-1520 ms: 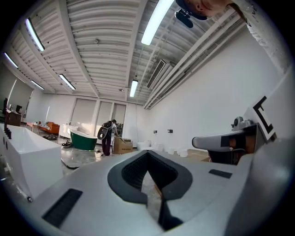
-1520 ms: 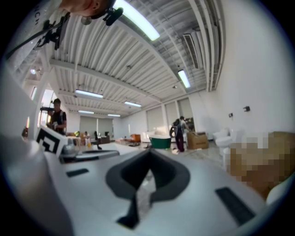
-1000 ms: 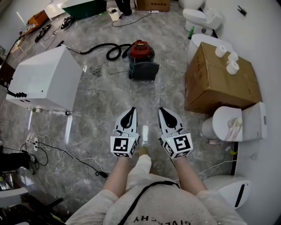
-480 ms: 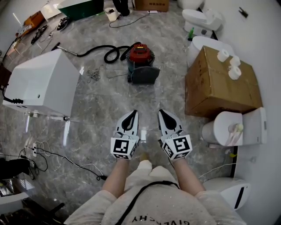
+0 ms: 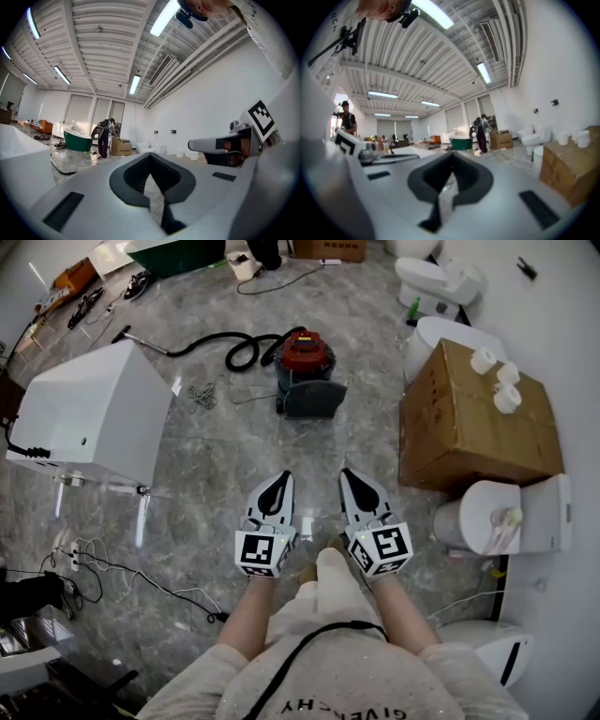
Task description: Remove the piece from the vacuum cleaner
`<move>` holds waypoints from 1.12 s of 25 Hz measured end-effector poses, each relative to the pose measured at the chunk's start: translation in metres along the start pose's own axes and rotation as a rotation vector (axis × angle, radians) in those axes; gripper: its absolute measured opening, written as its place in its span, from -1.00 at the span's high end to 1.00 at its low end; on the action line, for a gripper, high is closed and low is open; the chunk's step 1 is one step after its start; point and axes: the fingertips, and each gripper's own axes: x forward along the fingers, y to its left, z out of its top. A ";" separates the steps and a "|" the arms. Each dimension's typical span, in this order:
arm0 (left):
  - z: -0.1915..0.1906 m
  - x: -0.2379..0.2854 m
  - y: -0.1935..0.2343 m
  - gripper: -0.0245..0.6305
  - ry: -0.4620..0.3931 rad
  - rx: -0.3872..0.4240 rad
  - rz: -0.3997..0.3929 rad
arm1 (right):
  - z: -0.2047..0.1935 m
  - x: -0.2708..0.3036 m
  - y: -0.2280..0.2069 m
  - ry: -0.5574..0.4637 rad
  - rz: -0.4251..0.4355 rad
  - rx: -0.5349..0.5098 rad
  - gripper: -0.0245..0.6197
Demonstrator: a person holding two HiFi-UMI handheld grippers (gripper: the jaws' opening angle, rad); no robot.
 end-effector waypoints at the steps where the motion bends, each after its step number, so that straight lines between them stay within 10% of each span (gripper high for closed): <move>1: 0.000 0.001 0.002 0.87 -0.004 -0.003 0.005 | 0.000 0.002 -0.001 0.002 0.003 -0.003 0.89; 28: -0.017 0.148 0.052 0.87 0.023 -0.044 0.070 | 0.002 0.116 -0.101 0.056 0.056 0.022 0.89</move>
